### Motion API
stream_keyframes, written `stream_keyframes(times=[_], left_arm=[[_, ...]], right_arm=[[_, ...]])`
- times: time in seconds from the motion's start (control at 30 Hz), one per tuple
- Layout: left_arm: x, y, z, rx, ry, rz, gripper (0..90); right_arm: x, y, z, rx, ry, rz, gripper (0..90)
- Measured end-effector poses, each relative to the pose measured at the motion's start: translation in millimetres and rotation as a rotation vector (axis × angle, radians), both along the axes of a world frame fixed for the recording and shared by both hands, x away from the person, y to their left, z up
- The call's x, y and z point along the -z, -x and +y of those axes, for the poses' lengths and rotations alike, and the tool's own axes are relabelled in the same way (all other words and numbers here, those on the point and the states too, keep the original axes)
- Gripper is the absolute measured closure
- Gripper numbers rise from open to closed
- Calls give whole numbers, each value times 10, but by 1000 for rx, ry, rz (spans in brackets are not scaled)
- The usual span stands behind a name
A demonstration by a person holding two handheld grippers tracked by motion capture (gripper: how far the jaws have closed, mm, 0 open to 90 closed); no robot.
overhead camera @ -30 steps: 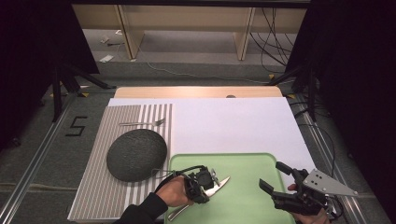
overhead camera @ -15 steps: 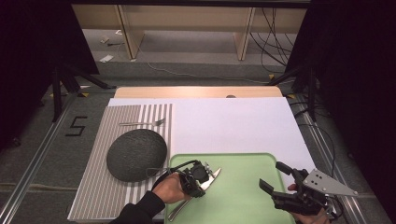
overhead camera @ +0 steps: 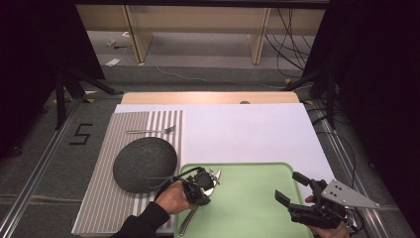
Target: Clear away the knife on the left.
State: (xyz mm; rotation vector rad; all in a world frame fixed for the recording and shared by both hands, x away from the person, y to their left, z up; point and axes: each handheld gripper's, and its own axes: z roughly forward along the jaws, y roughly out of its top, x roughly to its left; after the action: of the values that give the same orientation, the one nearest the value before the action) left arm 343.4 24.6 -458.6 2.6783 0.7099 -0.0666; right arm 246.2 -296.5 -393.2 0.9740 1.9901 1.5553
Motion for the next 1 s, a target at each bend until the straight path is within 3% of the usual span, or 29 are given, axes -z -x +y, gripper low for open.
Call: stream_keyframes(times=[0.33,0.53,0.87,1.0], left_arm=[[-2,-6,145,-39,-9,-12,898],[5,-5,181,-33,2,-6,898],[-2,61,295,-57,-22,-1,899],[10,63,395,-77,4,17,898]], right_arm=[[-1,2,0,0,2,2,189],[0,1,0,1,5,4,189],[1,4,-1,1,1,3,189],[1,0,1,0,5,5,189]])
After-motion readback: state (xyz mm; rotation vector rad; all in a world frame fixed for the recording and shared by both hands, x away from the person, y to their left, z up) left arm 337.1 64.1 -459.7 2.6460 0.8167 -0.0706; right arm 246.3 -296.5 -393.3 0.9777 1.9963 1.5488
